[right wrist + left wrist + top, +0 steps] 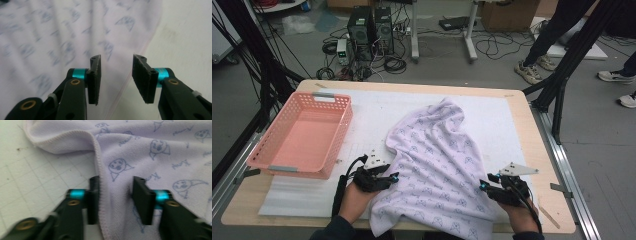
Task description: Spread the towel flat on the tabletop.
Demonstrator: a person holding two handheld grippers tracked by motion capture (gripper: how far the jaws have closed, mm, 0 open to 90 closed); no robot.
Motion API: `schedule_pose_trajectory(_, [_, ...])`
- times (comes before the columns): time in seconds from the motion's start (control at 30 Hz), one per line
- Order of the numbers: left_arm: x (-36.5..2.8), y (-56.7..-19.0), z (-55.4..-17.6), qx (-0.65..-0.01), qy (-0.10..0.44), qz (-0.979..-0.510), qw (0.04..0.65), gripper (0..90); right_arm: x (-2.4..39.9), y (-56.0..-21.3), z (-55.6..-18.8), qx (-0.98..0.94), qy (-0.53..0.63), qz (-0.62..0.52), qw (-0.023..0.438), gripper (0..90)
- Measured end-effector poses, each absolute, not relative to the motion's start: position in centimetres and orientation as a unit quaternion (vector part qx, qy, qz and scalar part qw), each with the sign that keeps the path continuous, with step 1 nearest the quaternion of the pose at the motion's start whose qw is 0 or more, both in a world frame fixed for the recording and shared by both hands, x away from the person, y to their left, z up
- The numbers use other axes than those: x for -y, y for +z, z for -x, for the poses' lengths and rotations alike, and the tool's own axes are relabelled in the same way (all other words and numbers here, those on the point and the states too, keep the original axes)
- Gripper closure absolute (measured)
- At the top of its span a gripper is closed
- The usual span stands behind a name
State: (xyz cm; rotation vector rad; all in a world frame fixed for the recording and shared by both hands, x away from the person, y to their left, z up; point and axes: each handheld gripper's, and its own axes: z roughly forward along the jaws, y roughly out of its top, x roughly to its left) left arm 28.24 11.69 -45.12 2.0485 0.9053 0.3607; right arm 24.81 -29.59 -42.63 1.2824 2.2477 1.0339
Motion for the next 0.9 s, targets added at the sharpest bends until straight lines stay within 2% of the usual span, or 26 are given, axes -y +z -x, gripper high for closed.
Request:
schedule_pose_trajectory(0.03, [-11.7, -45.1, -28.2, -0.362, 0.144, -0.818, 0.423, 77.4, 29.3, -42.9, -25.4, -0.791, 0.364, -0.457, 0.182, 56.5])
schedule_pose_trajectory(0.07, [-11.7, -45.1, -28.0, -0.347, 0.140, -0.825, 0.423, 83.2, 29.0, -43.1, -26.0, -0.789, 0.361, -0.462, 0.185, 56.4])
schedule_pose_trajectory(0.1, [-11.7, -45.1, -27.9, -0.341, 0.143, -0.828, 0.421, 84.4, 28.8, -43.4, -26.5, -0.789, 0.358, -0.463, 0.187, 55.8])
schedule_pose_trajectory(0.33, [-13.1, -44.7, -26.4, -0.331, 0.108, -0.841, 0.415, 85.2, 27.5, -44.5, -28.1, -0.785, 0.354, -0.472, 0.187, 51.4])
schedule_pose_trajectory(0.73, [-14.7, -44.3, -23.4, -0.313, 0.077, -0.853, 0.410, 84.0, 27.4, -44.8, -28.1, -0.776, 0.372, -0.467, 0.204, 51.8])
schedule_pose_trajectory(0.77, [-14.8, -44.3, -23.5, -0.321, 0.084, -0.846, 0.418, 79.3, 27.2, -44.7, -28.2, -0.775, 0.377, -0.463, 0.208, 51.5])
schedule_pose_trajectory(0.83, [-14.9, -44.4, -23.7, -0.331, 0.090, -0.840, 0.421, 60.3, 27.0, -44.7, -28.5, -0.774, 0.378, -0.463, 0.210, 50.8])
schedule_pose_trajectory(0.9, [-15.2, -44.6, -24.0, -0.362, 0.094, -0.821, 0.431, 51.5, 26.9, -45.0, -28.8, -0.780, 0.369, -0.458, 0.213, 50.9])
